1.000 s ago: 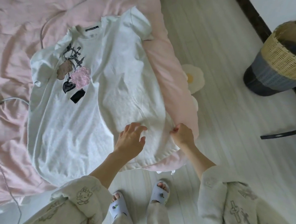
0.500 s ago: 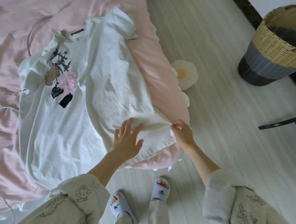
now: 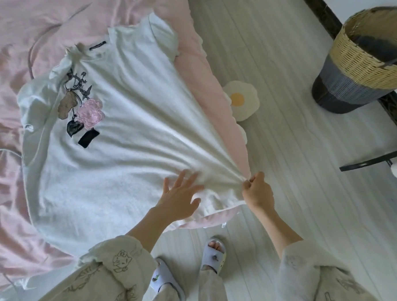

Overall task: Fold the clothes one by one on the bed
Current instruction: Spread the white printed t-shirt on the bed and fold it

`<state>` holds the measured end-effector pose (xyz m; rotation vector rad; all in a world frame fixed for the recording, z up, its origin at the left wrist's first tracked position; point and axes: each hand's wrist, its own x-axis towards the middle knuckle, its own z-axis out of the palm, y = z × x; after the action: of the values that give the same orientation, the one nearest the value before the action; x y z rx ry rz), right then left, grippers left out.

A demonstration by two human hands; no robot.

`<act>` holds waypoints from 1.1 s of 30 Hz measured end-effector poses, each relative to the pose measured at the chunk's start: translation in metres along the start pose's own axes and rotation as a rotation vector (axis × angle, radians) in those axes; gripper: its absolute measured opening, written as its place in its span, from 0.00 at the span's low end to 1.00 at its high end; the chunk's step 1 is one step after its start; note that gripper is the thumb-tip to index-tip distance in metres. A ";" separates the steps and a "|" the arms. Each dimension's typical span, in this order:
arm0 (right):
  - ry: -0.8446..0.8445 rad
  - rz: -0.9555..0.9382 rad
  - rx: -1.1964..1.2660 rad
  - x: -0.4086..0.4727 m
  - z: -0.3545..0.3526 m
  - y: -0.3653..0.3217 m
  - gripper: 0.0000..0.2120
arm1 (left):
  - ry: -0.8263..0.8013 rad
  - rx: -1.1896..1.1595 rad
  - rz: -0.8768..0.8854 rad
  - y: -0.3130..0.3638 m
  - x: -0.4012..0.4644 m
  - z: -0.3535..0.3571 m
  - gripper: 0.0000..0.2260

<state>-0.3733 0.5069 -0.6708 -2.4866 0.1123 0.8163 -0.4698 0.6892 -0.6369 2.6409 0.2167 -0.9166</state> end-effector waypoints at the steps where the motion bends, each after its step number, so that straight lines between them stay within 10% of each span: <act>1: -0.043 0.031 -0.094 0.003 -0.001 -0.004 0.10 | 0.021 -0.031 0.012 -0.002 0.000 -0.003 0.17; 11: -0.015 -0.266 -0.236 0.015 0.011 -0.123 0.15 | 0.359 -0.597 -0.184 -0.075 -0.013 -0.053 0.14; 25: -0.256 -0.699 -0.276 -0.002 0.147 -0.391 0.20 | 0.834 -0.949 -0.807 -0.365 -0.049 -0.127 0.14; 33: -0.298 -0.774 -0.259 0.020 0.251 -0.479 0.20 | 0.702 -1.656 -0.959 -0.503 -0.017 -0.134 0.13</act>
<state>-0.3798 1.0469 -0.6395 -2.2912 -1.0443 0.8606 -0.5320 1.2052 -0.6602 1.0152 1.6000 0.2074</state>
